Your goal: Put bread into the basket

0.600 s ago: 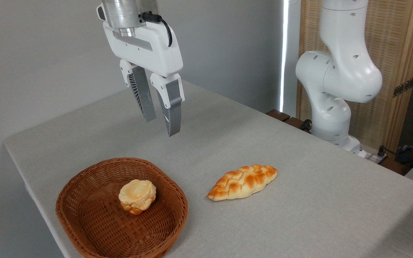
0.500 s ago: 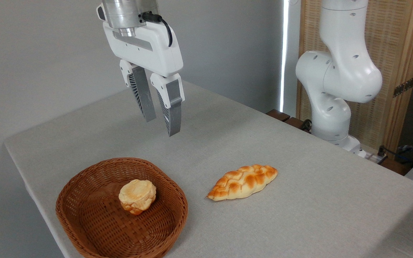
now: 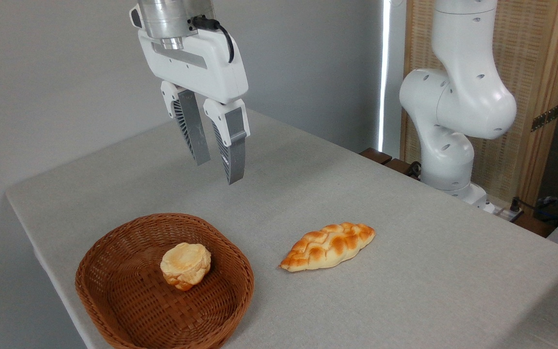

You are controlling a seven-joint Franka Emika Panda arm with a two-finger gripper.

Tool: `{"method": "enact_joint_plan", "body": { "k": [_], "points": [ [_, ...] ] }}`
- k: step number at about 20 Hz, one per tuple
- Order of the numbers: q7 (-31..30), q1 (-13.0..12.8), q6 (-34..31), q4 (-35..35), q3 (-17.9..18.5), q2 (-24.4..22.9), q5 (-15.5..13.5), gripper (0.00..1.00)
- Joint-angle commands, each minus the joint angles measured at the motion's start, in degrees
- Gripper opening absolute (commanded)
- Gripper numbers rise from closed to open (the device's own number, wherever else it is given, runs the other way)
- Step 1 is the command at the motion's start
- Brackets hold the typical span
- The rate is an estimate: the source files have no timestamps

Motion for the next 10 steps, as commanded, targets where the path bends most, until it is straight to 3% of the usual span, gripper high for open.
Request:
{"method": "enact_joint_plan", "body": {
  "k": [1, 4, 10],
  "points": [
    [-0.5, -0.4, 0.1, -0.4, 0.5, -0.3, -1.0, 1.0],
    [-0.3, -0.4, 1.6, -2.7, 0.4, -1.8, -1.0, 1.0],
    [-0.2, -0.9, 7.8, -18.1, 0.1, -12.3, -1.0, 1.0]
  ]
}}
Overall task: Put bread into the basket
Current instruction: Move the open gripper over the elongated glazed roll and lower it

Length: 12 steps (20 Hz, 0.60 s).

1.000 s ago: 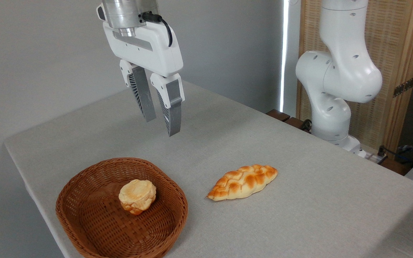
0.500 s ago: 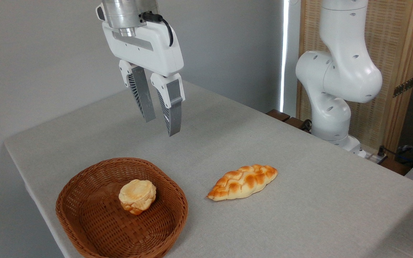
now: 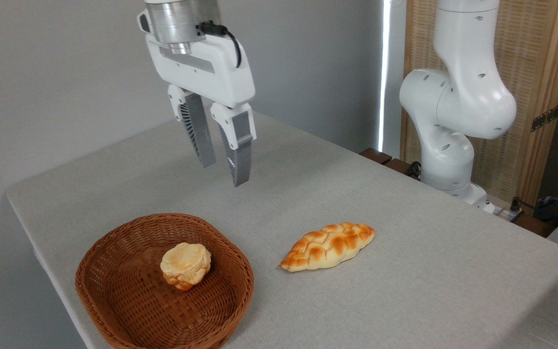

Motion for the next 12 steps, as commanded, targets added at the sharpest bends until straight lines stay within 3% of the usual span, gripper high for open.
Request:
{"method": "enact_joint_plan", "body": {
  "k": [1, 7, 12],
  "points": [
    [0.1, -0.9, 5.3, -15.5, 0.1, -11.0, -1.0, 1.0],
    [12.1, -1.7, 6.5, -25.3, 1.1, -16.9, -0.1, 1.0],
    [18.7, -1.7, 14.9, -34.4, 6.5, -20.9, -0.1, 1.0]
  ]
}}
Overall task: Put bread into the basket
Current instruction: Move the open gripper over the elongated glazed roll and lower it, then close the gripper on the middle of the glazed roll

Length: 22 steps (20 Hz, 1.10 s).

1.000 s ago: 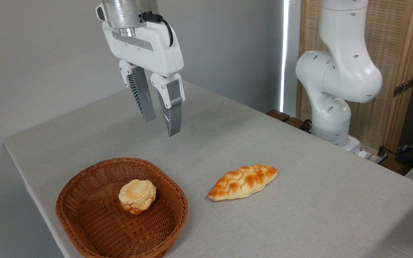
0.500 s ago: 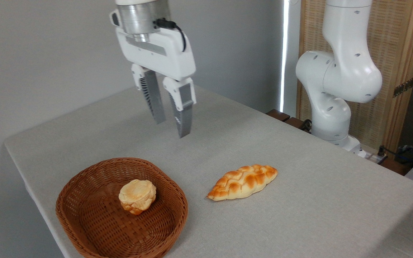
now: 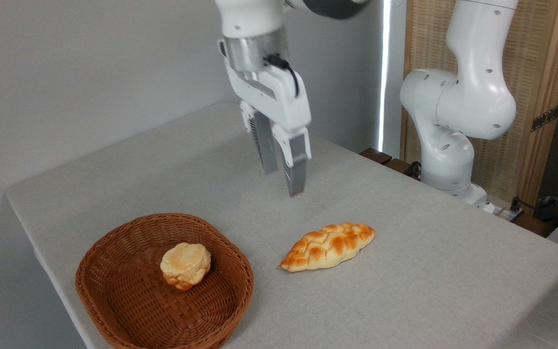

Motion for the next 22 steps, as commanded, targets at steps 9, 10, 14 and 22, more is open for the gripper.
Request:
{"method": "enact_joint_plan", "body": {
  "k": [9, 10, 14, 22],
  "points": [
    [10.4, -0.4, 10.4, -17.2, 6.8, -5.8, 0.0, 1.0],
    [10.4, -0.4, 11.3, -18.1, 6.8, -5.7, 0.0, 1.0],
    [10.8, -0.4, 12.3, -18.7, 6.8, -5.7, 2.1, 1.0],
    [11.5, -0.4, 12.3, -19.4, 6.8, -5.5, 3.3, 1.0]
  ]
}}
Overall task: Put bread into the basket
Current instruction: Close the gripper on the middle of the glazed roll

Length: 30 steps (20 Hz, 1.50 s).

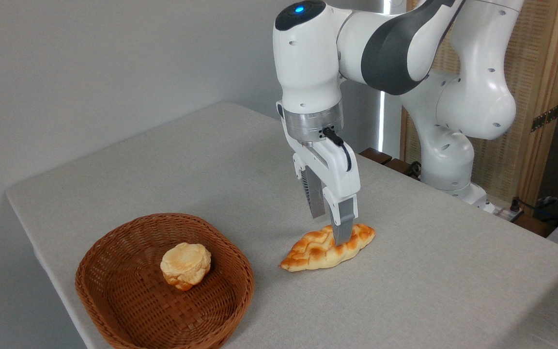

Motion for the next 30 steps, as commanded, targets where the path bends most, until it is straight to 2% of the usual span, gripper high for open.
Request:
{"method": "enact_joint_plan", "body": {
  "k": [1, 3, 7, 16, 27, 29, 30],
  "points": [
    [1.5, -0.4, 1.1, -1.7, 0.5, -0.9, 1.0, 1.0],
    [1.6, -0.4, 1.8, -2.5, 0.5, -0.8, 1.0, 1.0],
    [1.6, -0.4, 1.9, -2.6, 0.5, -0.9, 3.2, 1.0],
    [1.7, -0.4, 2.2, -2.6, 0.5, -0.8, 3.3, 1.0],
    [1.7, -0.4, 8.3, -5.8, 0.5, -0.7, 3.3, 1.0],
    [1.7, -0.4, 9.5, -6.2, 0.5, -0.7, 3.3, 0.9],
    [1.7, -0.4, 9.5, -6.2, 0.5, -0.7, 3.3, 0.79]
  ]
}}
